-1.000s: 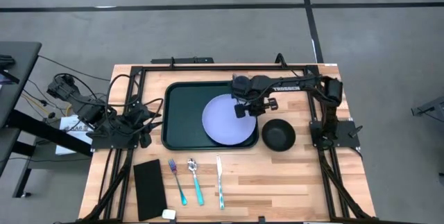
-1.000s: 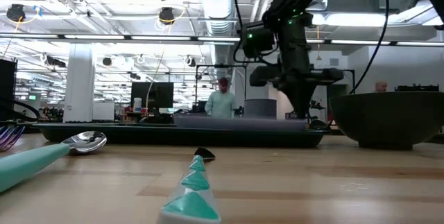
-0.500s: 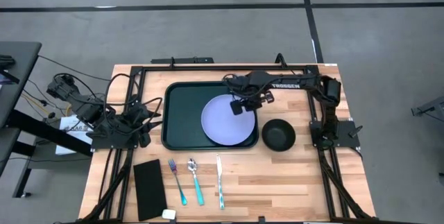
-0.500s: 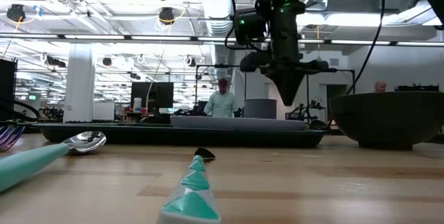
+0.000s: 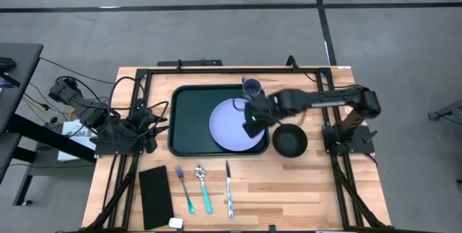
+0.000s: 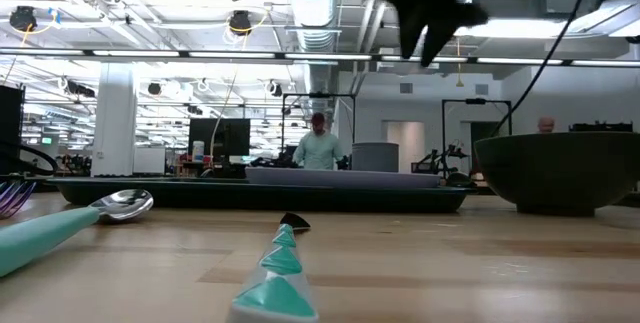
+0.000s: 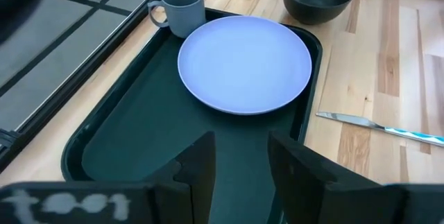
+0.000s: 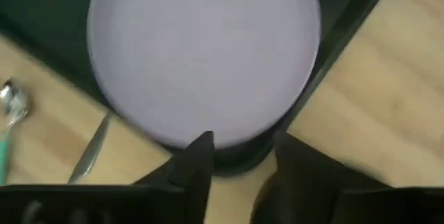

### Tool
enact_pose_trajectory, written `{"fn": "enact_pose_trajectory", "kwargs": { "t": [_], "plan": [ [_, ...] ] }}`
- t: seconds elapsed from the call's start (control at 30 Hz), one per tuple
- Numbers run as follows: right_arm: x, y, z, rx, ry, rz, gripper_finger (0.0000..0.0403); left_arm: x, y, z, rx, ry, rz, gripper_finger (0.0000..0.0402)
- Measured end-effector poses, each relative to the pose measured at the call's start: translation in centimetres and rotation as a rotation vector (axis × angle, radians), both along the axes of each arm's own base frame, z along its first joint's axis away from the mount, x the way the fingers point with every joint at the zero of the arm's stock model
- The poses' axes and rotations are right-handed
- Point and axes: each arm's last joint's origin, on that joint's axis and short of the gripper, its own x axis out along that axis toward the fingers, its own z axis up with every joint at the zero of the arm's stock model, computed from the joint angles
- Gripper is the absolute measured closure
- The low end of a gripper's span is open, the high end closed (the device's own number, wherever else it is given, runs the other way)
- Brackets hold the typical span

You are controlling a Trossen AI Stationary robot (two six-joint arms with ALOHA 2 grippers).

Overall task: Set up tray
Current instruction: Put the black bowl on the purple plate

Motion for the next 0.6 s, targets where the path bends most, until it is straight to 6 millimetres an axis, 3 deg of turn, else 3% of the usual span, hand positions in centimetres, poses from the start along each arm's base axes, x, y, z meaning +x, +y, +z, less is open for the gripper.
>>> {"fn": "enact_pose_trajectory", "kwargs": {
  "t": [0.27, 0.47, 0.6],
  "plan": [
    [-4.0, 6.7, 1.1, 0.02, 0.084, 0.057, 0.0158, 0.0, 0.0, 0.0, -0.044, -0.019, 0.034, 0.028],
    [-7.3, 10.7, 1.0, -0.035, 0.235, 0.126, 0.0155, 0.0, 0.0, 0.0, -0.116, -0.053, 0.097, 0.028],
    [-8.4, 13.2, 0.8, -0.045, 0.234, 0.199, 0.0159, 0.0, 0.0, 0.0, -0.128, -0.072, 0.125, 0.028]
  ]
}}
